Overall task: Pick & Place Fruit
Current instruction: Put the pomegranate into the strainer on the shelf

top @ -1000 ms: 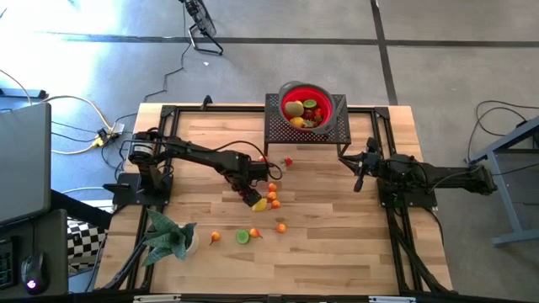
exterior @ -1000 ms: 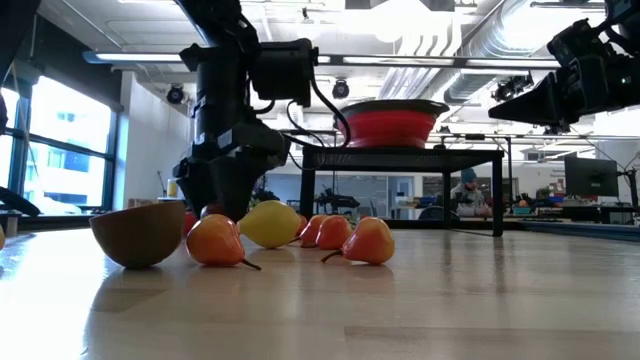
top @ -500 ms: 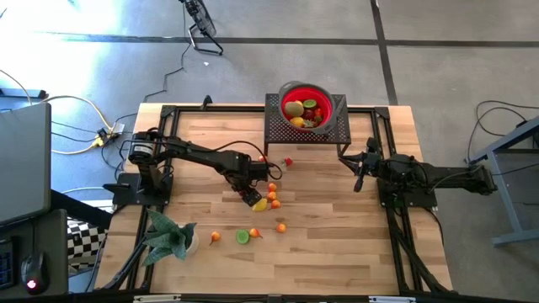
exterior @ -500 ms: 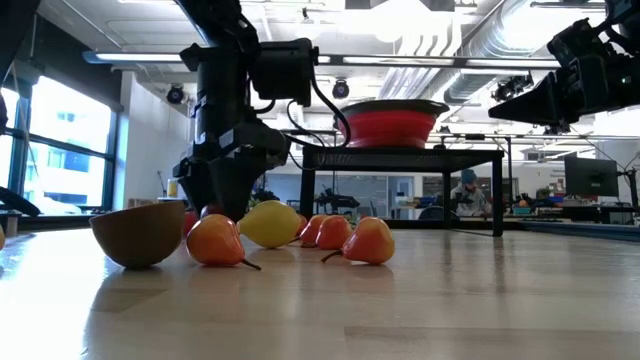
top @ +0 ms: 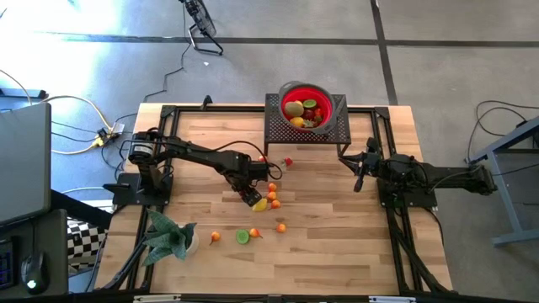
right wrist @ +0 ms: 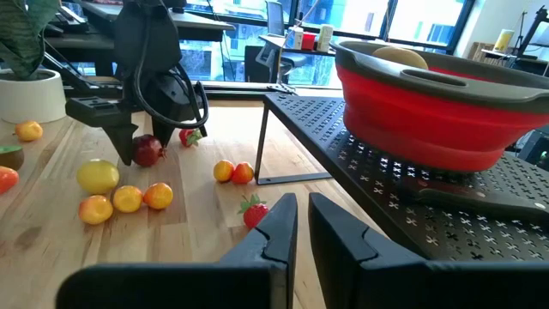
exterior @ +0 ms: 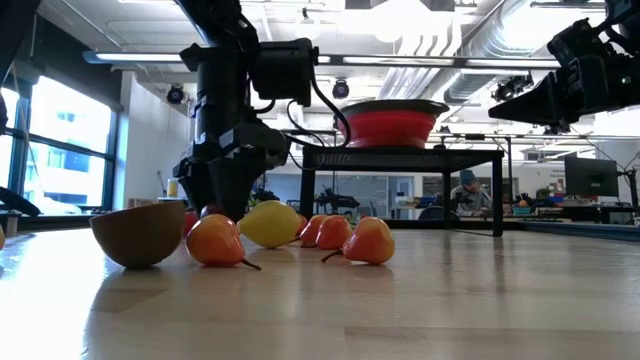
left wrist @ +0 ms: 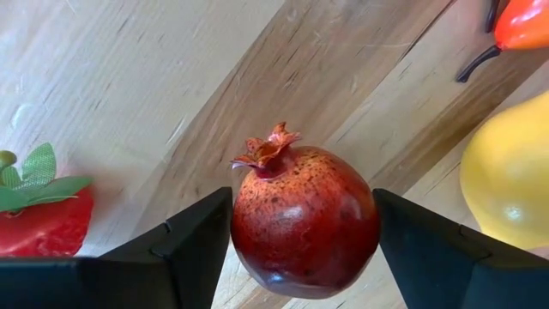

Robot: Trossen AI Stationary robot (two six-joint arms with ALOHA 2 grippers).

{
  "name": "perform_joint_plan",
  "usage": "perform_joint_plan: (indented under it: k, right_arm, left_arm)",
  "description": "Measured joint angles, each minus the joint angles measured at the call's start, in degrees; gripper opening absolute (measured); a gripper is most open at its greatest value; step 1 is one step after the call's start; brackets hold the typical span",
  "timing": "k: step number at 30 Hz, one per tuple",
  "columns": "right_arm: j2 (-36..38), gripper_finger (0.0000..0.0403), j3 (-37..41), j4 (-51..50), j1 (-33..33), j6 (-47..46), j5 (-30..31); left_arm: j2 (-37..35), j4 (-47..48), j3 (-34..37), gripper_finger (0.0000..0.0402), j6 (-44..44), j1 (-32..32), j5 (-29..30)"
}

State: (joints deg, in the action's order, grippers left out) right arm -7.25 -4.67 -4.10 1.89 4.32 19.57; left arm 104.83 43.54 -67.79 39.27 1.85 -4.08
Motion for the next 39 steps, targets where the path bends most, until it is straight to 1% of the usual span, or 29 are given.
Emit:
perform_joint_plan:
  k: [26,39]
  right_arm:
    - [0.00,0.0026,0.00,0.00,0.00,-0.13,-0.02]
    - [0.00,0.0026,0.00,0.00,0.00,-0.04,-0.02]
  left_arm:
    - [-0.01,-0.16,0.00,0.0268,0.06,0.00,0.00]
    - [-0.01,-0.23,0.00,0.0268,1.68,0.00,0.02]
